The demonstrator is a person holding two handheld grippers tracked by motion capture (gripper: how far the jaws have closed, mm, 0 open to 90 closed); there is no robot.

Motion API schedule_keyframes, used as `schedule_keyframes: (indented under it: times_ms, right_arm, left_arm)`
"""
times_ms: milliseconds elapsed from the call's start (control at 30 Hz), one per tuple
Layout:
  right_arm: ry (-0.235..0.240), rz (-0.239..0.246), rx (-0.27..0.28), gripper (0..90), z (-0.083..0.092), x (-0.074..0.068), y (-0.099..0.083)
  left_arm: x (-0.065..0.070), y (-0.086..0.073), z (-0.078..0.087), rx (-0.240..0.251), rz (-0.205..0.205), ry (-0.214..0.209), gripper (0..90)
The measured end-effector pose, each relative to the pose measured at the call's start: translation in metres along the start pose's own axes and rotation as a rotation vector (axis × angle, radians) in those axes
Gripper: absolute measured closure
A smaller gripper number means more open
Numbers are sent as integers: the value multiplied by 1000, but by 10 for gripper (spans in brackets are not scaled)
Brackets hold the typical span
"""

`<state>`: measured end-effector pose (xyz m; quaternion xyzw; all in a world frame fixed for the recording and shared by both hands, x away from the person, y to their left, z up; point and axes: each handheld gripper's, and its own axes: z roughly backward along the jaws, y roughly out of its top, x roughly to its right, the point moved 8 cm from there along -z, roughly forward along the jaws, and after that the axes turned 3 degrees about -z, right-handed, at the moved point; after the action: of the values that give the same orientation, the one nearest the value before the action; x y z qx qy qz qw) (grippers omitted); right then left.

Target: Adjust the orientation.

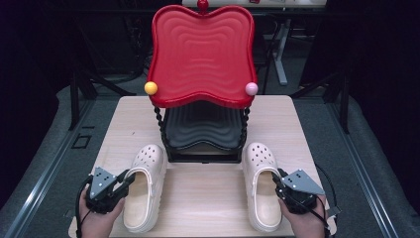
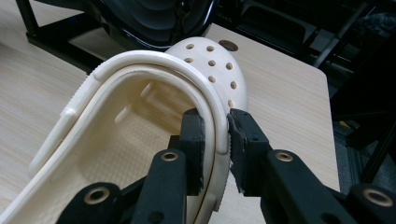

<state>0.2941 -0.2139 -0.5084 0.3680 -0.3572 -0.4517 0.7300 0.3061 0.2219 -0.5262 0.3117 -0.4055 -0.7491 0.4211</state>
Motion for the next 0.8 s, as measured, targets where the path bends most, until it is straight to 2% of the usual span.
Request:
schedule_keyframes:
  times_ms: [133,500,800]
  right_arm:
    - [7,1,12,757,5,-3,5]
    - [25,-16,35,758,15,-4,12]
    - [51,2,63,758,24,-12,24]
  left_arm:
    - [3,2,4,5,-13,-3,754]
    - [9,11,11,28,-15,-17,755]
    - [21,25,13,51,-32,-47,754]
